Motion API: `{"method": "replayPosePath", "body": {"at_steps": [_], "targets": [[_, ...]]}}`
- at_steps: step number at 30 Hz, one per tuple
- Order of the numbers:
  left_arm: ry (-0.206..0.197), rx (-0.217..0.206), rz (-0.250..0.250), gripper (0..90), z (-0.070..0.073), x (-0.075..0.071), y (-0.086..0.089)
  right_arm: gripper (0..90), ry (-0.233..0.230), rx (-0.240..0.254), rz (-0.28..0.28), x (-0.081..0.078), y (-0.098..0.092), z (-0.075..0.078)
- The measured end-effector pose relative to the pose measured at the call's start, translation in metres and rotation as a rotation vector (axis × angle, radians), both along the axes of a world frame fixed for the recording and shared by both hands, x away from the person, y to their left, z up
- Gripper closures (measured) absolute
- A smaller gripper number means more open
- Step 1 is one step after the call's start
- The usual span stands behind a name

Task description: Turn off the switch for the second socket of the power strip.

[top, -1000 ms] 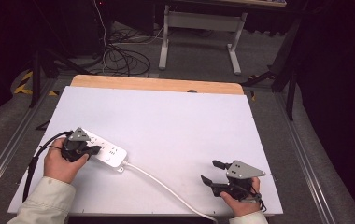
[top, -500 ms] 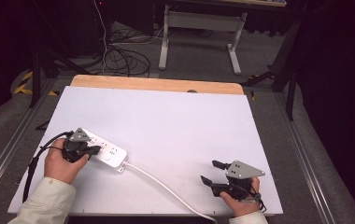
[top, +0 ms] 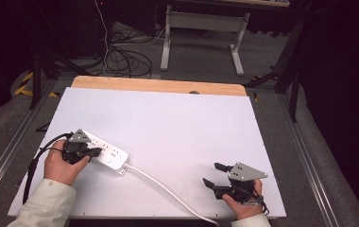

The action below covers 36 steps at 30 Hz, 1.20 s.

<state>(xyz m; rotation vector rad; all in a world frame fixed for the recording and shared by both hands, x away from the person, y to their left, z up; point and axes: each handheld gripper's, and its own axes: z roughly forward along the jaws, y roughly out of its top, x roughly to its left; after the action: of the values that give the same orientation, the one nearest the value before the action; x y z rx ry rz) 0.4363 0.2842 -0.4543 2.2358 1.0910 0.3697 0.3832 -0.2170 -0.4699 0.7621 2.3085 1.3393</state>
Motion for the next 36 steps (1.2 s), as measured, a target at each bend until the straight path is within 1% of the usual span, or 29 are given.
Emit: {"method": "replayPosePath", "body": {"at_steps": [2, 4, 5, 7, 9, 11, 12, 13, 14, 15, 16, 17, 18, 19, 20, 21, 22, 24, 26, 27, 28, 30, 34, 35, 36], "targets": [[0.003, -0.004, 0.003, 90.0, 0.0, 0.0, 0.0, 31.6, 0.001, -0.002, 0.0, 0.0, 0.0, 0.0], [-0.001, -0.001, 0.005, 90.0, -0.001, 0.001, 0.0, 31.5, 0.002, -0.001, 0.001, 0.0, 0.0, 0.0], [-0.01, 0.006, 0.005, 90.0, -0.001, 0.001, 0.0, 31.5, 0.001, 0.0, 0.0, 0.0, 0.0, 0.0], [-0.011, 0.005, 0.005, 90.0, -0.001, 0.001, 0.0, 31.6, 0.001, 0.0, 0.0, 0.0, 0.0, 0.0], [-0.005, -0.011, 0.006, 90.0, -0.002, 0.001, 0.0, 31.6, -0.001, 0.0, 0.001, 0.0, 0.0, 0.0], [-0.011, -0.014, 0.008, 90.0, -0.002, 0.001, 0.002, 31.6, 0.0, -0.001, 0.0, 0.0, 0.0, 0.0], [-0.015, -0.028, 0.01, 90.0, -0.003, 0.0, 0.001, 31.5, 0.0, -0.002, 0.0, 0.0, -0.001, 0.0], [-0.015, -0.028, 0.01, 90.0, -0.003, 0.0, 0.001, 31.5, 0.0, -0.001, -0.001, 0.0, -0.001, 0.0], [-0.037, -0.066, 0.007, 90.0, -0.003, -0.002, 0.003, 31.6, 0.001, 0.0, -0.002, 0.0, -0.001, 0.0], [-0.037, -0.066, 0.007, 90.0, -0.003, -0.002, 0.003, 31.5, 0.001, 0.0, -0.002, 0.0, -0.001, 0.0], [-0.051, -0.085, 0.004, 90.0, -0.004, -0.002, 0.006, 31.6, 0.001, 0.002, -0.003, 0.001, -0.001, 0.0], [-0.059, -0.093, 0.01, 90.0, -0.004, -0.003, 0.007, 31.6, -0.001, 0.003, -0.003, 0.001, -0.001, 0.0], [-0.071, -0.111, 0.011, 90.0, -0.003, -0.004, 0.008, 31.6, -0.001, 0.001, -0.003, 0.001, -0.001, 0.0], [-0.071, -0.111, 0.011, 90.0, -0.003, -0.004, 0.008, 31.6, -0.001, 0.001, -0.003, 0.001, -0.001, 0.0], [-0.094, -0.128, 0.008, 90.0, 0.001, -0.005, 0.009, 31.5, -0.001, 0.001, -0.002, 0.001, -0.002, 0.0], [-0.11, -0.122, 0.005, 90.0, 0.004, -0.006, 0.01, 31.5, -0.001, 0.0, -0.002, 0.001, -0.002, 0.0], [-0.11, -0.128, 0.006, 90.0, 0.005, -0.007, 0.009, 31.5, -0.001, 0.001, -0.002, 0.001, -0.002, 0.0], [-0.116, -0.123, 0.005, 90.0, 0.007, -0.009, 0.009, 31.6, -0.001, 0.003, 0.0, 0.001, -0.002, 0.0], [-0.123, -0.135, 0.006, 90.0, 0.011, -0.013, 0.01, 31.6, -0.002, 0.001, 0.0, 0.001, -0.002, 0.0], [-0.126, -0.134, 0.005, 90.0, 0.012, -0.015, 0.011, 31.5, -0.002, 0.002, 0.001, 0.0, -0.002, 0.0], [-0.128, -0.143, 0.004, 90.0, 0.014, -0.017, 0.011, 31.5, -0.002, 0.002, 0.001, 0.0, -0.002, 0.0], [-0.13, -0.147, 0.001, 90.0, 0.015, -0.019, 0.011, 31.5, -0.003, 0.005, 0.001, 0.0, -0.002, 0.0], [-0.148, -0.137, -0.009, 89.8, 0.022, -0.025, 0.01, 31.5, -0.003, 0.002, 0.002, 0.0, -0.002, 0.0], [-0.154, -0.142, -0.007, 89.6, 0.023, -0.025, 0.01, 31.6, -0.003, 0.005, 0.003, 0.0, -0.002, 0.0], [-0.159, -0.134, -0.01, 88.1, 0.025, -0.026, 0.01, 31.6, -0.002, 0.002, 0.003, 0.0, -0.002, 0.0]]}}
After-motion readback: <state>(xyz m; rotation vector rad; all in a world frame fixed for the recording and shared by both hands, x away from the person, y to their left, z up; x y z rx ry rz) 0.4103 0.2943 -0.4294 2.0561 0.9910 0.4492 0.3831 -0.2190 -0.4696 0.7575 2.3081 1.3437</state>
